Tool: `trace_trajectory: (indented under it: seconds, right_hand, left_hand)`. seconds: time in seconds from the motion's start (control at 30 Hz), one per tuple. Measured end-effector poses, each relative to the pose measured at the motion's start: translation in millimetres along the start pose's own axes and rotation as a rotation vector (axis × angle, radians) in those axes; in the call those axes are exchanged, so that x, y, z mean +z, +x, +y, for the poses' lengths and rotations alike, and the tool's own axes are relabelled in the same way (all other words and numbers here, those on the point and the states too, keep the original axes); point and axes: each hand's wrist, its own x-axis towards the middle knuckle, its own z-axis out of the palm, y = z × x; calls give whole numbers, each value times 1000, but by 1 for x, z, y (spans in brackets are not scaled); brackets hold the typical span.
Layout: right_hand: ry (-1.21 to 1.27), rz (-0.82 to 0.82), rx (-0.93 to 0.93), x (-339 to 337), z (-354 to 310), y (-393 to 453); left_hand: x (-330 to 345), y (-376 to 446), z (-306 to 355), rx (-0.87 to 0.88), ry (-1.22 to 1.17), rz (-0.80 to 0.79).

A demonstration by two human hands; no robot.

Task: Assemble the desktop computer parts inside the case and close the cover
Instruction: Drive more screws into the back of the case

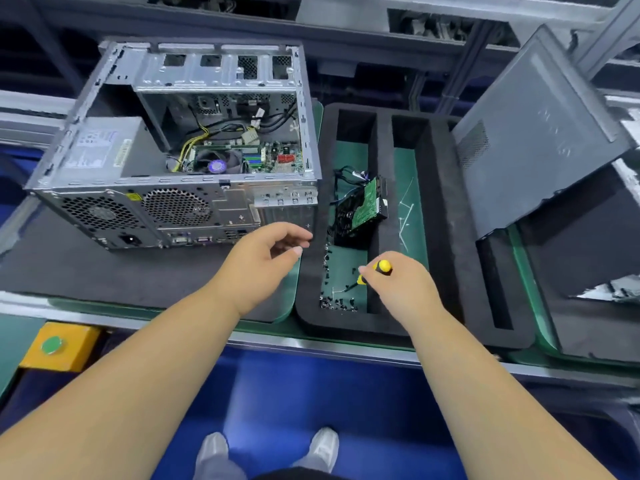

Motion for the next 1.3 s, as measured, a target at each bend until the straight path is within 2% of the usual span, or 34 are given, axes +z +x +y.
trace_trajectory:
  seconds: [0.3, 0.77, 0.97, 1.07, 1.3]
  right_hand:
    - [-134, -128, -70, 7, 4, 14]
    - [-142, -182, -71, 4, 4, 20]
    - [-84, -144, -92, -6, 2, 19]
    - [5, -95, -113, -22, -3, 18]
    - [377, 55, -108, -81, -15, 4]
  left_hand:
    - [14, 3, -2, -68, 16, 49]
    - [21, 6, 4, -83, -10, 66]
    - [24, 5, 0, -119, -2, 79]
    - [27, 6, -3, -204, -5, 94]
    - [65, 21, 10, -528, -244, 62]
